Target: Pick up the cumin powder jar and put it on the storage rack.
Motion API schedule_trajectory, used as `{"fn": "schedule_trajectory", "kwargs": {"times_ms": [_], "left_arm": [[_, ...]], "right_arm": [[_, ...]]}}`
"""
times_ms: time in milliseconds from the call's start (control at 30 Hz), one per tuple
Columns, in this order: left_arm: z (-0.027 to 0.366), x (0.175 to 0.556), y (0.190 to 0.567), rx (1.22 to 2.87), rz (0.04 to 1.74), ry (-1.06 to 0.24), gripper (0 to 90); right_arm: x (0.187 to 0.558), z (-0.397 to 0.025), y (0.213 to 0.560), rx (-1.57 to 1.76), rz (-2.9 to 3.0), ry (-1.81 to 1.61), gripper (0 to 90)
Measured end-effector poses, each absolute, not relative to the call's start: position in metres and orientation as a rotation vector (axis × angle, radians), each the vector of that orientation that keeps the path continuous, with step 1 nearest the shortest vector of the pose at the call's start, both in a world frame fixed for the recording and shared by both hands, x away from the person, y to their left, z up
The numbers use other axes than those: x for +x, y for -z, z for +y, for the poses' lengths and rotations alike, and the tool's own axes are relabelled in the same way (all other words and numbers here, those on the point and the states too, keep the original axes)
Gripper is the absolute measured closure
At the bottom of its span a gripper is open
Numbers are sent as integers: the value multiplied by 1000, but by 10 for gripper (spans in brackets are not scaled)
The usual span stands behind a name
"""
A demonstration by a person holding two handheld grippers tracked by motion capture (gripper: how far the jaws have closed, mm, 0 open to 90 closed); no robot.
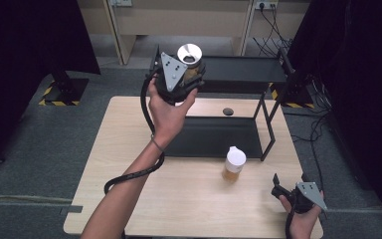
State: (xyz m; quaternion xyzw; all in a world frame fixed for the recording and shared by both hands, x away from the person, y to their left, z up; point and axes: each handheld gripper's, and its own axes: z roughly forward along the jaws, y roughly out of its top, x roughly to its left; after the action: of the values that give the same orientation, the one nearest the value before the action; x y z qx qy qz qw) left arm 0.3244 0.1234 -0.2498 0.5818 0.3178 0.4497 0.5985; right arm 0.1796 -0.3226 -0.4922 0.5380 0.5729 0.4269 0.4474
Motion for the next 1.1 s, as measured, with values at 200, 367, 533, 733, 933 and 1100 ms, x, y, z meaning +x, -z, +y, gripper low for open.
{"fn": "schedule_trajectory", "kwargs": {"times_ms": [200,367,533,733,933,1100], "left_arm": [[120,344,238,1371,785,-1053,308],[117,361,230,1417,816,-1072,308],[112,374,227,1435,856,-1059,308],[110,385,224,1451,902,-1044,308],[110,390,224,1456,927,-1037,308],[110,393,221,1471,947,-1025,308]], "right_arm": [[179,-323,492,1327,1421,-1057,35],[179,-322,492,1323,1425,-1058,35],[179,-322,492,1322,1427,-1058,35],[179,-322,492,1323,1428,-1061,35],[179,-322,492,1322,1429,-1060,35],[179,-322,492,1321,1428,-1060,36]]}}
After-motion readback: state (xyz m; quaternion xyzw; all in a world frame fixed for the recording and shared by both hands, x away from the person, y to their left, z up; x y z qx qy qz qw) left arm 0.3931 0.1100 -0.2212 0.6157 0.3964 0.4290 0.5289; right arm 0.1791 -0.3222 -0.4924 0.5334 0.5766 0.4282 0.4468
